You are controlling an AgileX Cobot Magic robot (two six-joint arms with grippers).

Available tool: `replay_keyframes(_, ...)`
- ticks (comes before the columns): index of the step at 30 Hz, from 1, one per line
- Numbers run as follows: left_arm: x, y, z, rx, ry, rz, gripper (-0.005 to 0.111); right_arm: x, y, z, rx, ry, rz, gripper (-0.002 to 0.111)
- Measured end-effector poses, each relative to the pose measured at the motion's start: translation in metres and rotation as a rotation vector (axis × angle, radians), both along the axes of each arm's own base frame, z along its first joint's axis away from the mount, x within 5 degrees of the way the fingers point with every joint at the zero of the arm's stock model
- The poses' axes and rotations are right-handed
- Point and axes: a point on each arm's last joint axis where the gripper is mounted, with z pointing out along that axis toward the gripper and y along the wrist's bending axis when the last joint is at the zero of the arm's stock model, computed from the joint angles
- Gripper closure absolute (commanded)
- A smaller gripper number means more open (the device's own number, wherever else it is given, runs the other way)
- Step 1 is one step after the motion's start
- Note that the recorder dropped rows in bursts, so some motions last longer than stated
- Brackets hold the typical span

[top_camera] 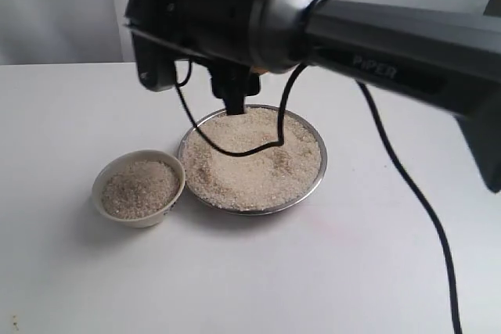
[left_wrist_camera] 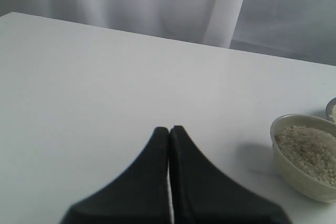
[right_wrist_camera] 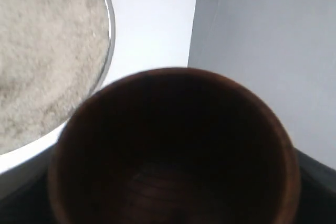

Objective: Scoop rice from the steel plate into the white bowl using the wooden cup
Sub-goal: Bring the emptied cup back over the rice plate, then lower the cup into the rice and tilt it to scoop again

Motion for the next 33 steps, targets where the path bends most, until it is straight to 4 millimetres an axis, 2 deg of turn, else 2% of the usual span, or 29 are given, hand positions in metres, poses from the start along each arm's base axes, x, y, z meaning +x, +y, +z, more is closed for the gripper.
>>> replay_keyframes(5,0.0,0.0,0.0,0.0,0.0,0.0,0.107,0.025,-0.036,-0.001,-0.06,0.041,-0.092,0.108)
replay_keyframes(9,0.0,0.0,0.0,0.0,0.0,0.0,0.107,0.039,-0.047,-0.014,-0.129,0.062,-0.11,0.108)
replay_keyframes(17,0.0,0.0,0.0,0.0,0.0,0.0,0.107,0.066,-0.042,-0.084,-0.296,0.077,-0.053,0.108)
replay_keyframes(20,0.0,0.0,0.0,0.0,0.0,0.0,0.107,0.073,-0.043,-0.103,-0.321,0.091,-0.031,0.108)
replay_keyframes(33,0.0,0.0,0.0,0.0,0.0,0.0,0.107,0.08,-0.043,-0.141,-0.401,0.143,0.035,0.108)
